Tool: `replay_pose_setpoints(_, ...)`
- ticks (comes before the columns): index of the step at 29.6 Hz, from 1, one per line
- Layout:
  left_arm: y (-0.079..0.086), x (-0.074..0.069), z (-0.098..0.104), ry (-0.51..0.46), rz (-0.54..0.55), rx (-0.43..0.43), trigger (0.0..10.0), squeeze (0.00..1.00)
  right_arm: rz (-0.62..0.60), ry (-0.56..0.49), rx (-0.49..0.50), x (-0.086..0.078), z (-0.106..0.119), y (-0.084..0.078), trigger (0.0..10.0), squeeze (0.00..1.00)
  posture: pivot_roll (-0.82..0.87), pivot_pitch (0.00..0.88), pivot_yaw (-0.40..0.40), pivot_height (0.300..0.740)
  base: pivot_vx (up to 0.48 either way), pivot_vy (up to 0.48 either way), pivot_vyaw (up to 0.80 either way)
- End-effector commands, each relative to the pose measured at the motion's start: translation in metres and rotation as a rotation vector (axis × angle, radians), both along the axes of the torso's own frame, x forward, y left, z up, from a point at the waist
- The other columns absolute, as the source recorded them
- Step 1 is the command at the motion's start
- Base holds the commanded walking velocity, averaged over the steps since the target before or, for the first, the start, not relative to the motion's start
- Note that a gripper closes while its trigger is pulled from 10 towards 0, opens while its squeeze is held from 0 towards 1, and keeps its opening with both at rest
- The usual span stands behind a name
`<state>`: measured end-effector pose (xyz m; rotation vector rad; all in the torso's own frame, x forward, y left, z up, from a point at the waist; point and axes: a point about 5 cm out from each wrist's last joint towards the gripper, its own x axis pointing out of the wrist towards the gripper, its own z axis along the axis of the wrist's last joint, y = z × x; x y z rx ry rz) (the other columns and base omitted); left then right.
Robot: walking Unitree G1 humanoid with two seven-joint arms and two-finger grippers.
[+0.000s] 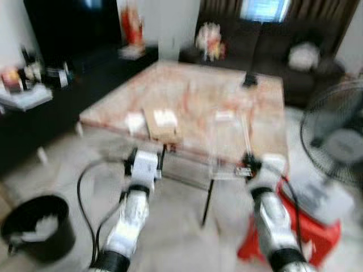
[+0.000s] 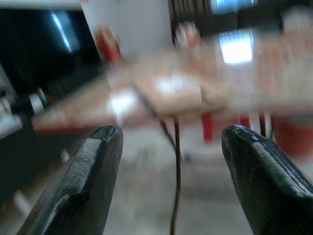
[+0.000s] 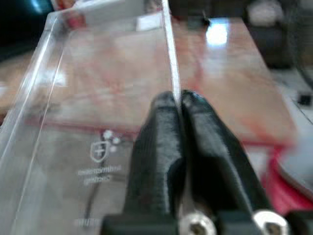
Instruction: Picking trash to rubbish bin
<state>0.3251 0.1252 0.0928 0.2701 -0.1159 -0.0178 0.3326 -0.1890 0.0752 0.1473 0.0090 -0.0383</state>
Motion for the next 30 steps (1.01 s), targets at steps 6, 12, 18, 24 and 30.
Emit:
replay_pose_setpoints(6,0.017,-0.018,-0.054,0.27,0.046,-0.034,10.0,0.0,-0.048,0.258,-0.007,-0.028,-0.047,-0.03,10.0,0.0,-0.08,0.005,-0.077,0.74,0.0,0.0,0.0)
replay_pose_setpoints(12,0.042,-0.072,-0.126,0.634,0.141,-0.023,10.0,0.0,-0.093,0.594,0.023,-0.092,-0.11,-0.047,10.0,0.0,-0.09,0.008,-0.078,0.74,0.0,0.0,0.0)
replay_pose_setpoints(18,0.051,-0.12,-0.162,0.873,0.194,-0.028,10.0,0.0,-0.115,0.767,0.023,-0.13,-0.137,-0.044,10.0,0.0,-0.08,0.009,-0.081,0.74,0.0,0.0,0.0)
replay_pose_setpoints(24,0.062,-0.162,-0.184,1.05,0.3,-0.071,10.0,0.0,-0.13,0.854,0.046,-0.15,-0.15,-0.039,10.0,0.0,-0.1,0.031,-0.079,0.74,0.0,0.0,0.0)
replay_pose_setpoints(30,0.057,-0.148,-0.178,1.007,0.263,-0.056,10.0,0.0,-0.113,0.852,0.032,-0.147,-0.149,-0.039,10.0,0.0,-0.09,0.04,-0.085,0.74,0.0,0.0,0.0)
